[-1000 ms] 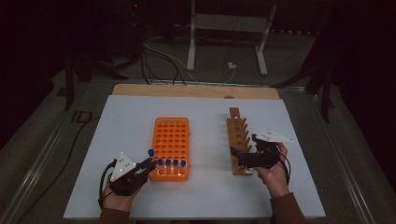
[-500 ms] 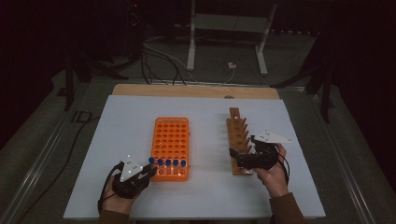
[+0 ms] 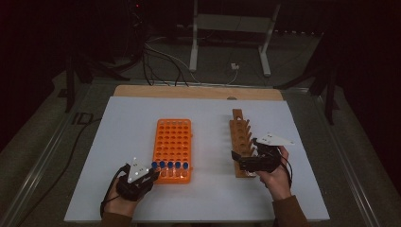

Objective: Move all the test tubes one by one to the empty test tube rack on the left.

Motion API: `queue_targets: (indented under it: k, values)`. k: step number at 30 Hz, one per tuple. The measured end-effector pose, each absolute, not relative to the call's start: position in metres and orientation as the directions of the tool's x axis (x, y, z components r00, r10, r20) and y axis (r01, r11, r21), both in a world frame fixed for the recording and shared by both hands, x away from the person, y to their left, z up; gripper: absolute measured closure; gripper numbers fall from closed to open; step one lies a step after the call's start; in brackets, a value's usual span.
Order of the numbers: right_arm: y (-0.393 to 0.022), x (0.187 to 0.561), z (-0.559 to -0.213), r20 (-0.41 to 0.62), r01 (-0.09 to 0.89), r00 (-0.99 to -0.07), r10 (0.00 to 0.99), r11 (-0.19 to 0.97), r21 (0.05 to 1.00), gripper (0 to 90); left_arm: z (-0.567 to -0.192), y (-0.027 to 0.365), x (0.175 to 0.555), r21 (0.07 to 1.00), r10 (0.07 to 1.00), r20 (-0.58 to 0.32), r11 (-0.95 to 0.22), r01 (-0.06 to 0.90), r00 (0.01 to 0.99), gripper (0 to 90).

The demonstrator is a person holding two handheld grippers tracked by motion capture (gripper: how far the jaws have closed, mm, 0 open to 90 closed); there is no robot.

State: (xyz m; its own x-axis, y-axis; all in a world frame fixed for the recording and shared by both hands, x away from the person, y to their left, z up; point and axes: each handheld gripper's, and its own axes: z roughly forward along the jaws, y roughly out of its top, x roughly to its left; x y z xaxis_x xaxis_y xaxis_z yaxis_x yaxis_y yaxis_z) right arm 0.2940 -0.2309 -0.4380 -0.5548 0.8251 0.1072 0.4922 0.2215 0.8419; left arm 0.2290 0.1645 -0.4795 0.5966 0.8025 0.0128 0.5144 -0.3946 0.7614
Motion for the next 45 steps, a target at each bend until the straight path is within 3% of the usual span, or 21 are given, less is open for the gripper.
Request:
queue_targets:
  k: [11, 21, 26, 32, 45]
  values:
    - [-0.231, 0.291, -0.441, 0.109, 0.483, -0.564, 0.818, 0.220, 0.848, 1.0, -0.481, 0.171, 0.230, 0.777, 0.789, -0.036, -0.365, 0.514, 0.614, 72.3]
    - [-0.238, 0.290, -0.442, 0.113, 0.471, -0.560, 0.821, 0.203, 0.859, 1.0, -0.466, 0.183, 0.225, 0.849, 0.768, -0.077, -0.284, 0.445, 0.636, 49.6]
    - [-0.239, 0.290, -0.443, 0.114, 0.463, -0.563, 0.819, 0.198, 0.864, 1.0, -0.458, 0.191, 0.224, 0.890, 0.750, -0.119, -0.209, 0.404, 0.651, 43.3]
    - [-0.241, 0.289, -0.444, 0.114, 0.455, -0.570, 0.814, 0.197, 0.868, 1.0, -0.450, 0.198, 0.227, 0.920, 0.750, -0.104, -0.176, 0.349, 0.653, 36.7]
    - [-0.258, 0.281, -0.444, 0.092, 0.408, -0.564, 0.821, 0.179, 0.895, 1.0, -0.441, 0.214, 0.240, 0.940, 0.858, -0.092, -0.094, 0.329, 0.506, 9.5]
